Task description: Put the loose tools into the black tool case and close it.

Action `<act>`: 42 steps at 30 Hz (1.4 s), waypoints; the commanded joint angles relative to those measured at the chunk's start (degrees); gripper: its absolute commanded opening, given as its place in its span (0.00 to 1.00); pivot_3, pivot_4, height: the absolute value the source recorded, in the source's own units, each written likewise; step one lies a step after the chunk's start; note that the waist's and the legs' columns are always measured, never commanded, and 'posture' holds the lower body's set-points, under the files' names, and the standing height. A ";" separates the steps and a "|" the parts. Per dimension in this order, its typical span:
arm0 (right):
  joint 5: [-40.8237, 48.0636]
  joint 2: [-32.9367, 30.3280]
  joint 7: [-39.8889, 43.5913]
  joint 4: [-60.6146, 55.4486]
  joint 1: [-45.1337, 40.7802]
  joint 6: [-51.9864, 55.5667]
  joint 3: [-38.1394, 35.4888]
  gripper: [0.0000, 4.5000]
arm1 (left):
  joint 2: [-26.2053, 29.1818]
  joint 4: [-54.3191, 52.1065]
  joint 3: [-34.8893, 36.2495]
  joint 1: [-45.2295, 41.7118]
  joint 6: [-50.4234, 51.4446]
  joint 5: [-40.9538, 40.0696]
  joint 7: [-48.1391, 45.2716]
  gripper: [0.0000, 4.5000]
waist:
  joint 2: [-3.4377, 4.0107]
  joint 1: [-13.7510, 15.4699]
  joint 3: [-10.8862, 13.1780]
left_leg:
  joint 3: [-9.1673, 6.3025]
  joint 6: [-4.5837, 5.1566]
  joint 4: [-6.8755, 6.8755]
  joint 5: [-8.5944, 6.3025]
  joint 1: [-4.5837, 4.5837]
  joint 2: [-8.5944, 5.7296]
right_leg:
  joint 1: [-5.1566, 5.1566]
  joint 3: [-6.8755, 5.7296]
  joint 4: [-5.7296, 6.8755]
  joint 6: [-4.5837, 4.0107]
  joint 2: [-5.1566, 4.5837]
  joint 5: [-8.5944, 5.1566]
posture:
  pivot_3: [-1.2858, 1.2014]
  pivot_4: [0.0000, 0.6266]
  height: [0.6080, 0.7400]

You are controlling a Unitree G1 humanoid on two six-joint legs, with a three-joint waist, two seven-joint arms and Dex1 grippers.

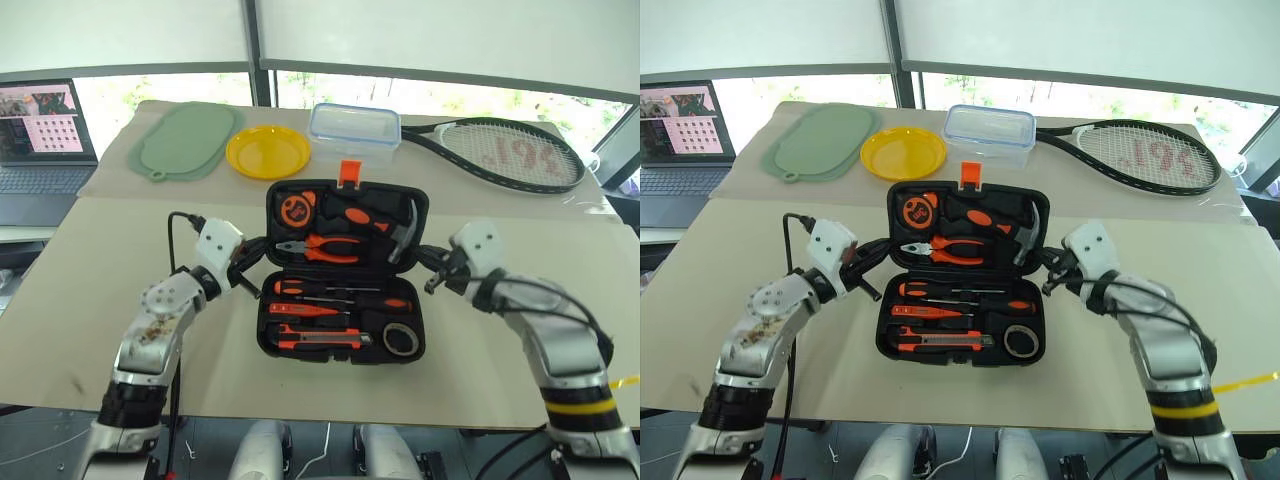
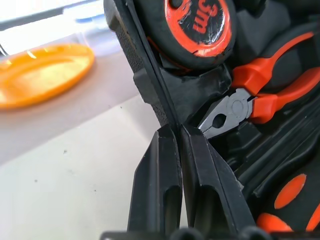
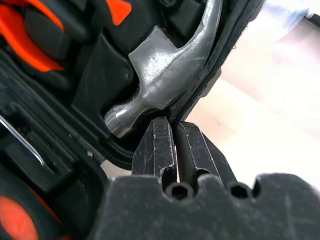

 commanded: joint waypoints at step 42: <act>12.85 -20.74 24.93 -18.85 21.10 -7.39 4.08 0.00 | 8.61 37.61 -12.46 -28.14 -8.27 2.13 -35.77 0.02 | -0.30 0.05 -0.13 | 0.00 -0.03 0.11 -0.25 0.63 0.00 | 0.66 -0.09 0.06 -0.12 0.09 -0.43 | 0.52 0.24 0.99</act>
